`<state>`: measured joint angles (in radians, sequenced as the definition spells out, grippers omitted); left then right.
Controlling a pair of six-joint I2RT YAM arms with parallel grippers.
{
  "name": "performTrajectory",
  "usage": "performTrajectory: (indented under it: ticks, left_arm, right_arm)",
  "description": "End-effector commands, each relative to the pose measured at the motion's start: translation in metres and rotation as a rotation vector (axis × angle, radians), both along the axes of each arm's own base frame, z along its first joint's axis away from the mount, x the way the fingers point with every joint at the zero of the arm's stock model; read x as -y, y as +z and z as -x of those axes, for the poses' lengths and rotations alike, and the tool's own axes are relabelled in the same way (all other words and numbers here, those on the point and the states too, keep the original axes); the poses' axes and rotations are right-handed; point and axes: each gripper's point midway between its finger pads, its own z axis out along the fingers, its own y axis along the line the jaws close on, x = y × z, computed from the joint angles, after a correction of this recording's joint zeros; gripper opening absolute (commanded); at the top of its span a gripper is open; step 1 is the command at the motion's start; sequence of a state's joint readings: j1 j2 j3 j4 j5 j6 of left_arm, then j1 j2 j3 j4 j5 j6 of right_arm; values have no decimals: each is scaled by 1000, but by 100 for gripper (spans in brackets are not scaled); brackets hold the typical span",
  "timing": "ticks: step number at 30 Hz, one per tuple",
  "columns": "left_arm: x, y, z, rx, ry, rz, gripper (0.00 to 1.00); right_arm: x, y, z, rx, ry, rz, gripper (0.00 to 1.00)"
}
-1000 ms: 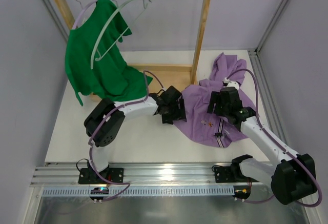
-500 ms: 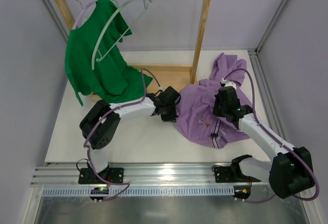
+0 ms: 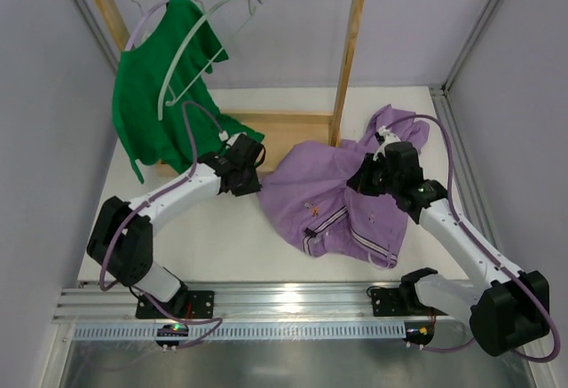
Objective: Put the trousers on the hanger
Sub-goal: Move the trousers to the center of the board
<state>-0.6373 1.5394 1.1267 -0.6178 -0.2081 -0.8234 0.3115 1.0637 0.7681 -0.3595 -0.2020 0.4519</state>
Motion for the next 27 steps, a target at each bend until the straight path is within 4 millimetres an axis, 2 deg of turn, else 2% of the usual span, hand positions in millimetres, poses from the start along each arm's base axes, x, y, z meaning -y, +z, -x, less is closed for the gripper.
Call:
performTrajectory:
  ticks: [1,3,4,7,14,22,25,27]
  left_arm:
    - [-20,3,7,2,-17,-77,37]
    - [-11,13,6,37,-77,-56,47]
    - [-9,14,8,46,-97,-58,56]
    - [7,25,12,93,-177,-66,66]
    - [66,36,41,128,-397,7,71]
    - [102,39,64,131,-514,50,76]
    - [115,42,74,143,-553,71,77]
    - [123,41,83,144,-582,77,78]
  right_arm:
    - [-9,20,-2,59,26,-62,4]
    - [-9,15,-2,52,25,-58,4]
    - [-9,13,-2,48,25,-58,4]
    - [-11,10,-1,42,35,-68,4]
    - [-8,3,-2,32,30,-43,4]
    - [-5,1,-1,23,18,-27,4]
    - [-3,2,0,14,10,-21,14]
    - [1,3,1,-3,-8,-6,37]
